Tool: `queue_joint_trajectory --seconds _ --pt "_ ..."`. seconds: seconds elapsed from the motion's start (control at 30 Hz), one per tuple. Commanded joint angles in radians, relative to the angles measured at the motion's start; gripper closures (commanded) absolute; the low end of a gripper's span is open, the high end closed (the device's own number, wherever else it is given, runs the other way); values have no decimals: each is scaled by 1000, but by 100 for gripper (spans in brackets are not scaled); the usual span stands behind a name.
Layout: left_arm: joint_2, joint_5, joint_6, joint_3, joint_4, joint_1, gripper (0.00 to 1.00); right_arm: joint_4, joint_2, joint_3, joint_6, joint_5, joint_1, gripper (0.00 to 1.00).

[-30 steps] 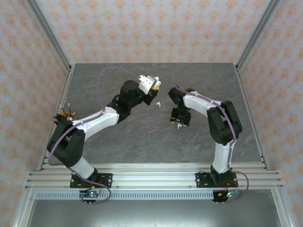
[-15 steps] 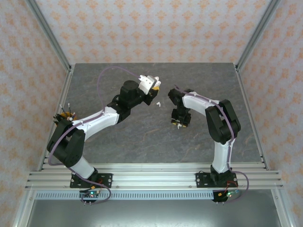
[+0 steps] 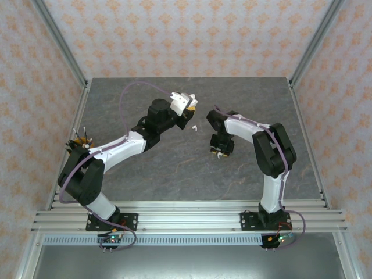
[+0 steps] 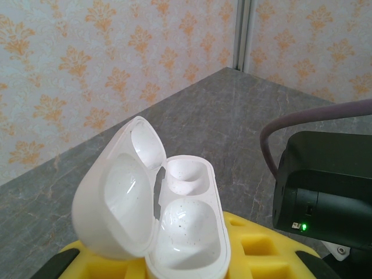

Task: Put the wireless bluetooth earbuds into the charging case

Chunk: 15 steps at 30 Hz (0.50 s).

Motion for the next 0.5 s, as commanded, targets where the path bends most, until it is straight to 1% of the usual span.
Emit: queue_joint_trajectory --seconds 0.0,0.23,0.47 --pt "-4 1 -3 26 4 4 100 -7 2 -43 -10 18 -7 64" --pt "-7 1 -4 30 -11 5 100 13 -7 -69 -38 16 -8 68" --pt "-16 2 -4 27 -19 3 100 80 -40 -117 -69 9 -8 71"
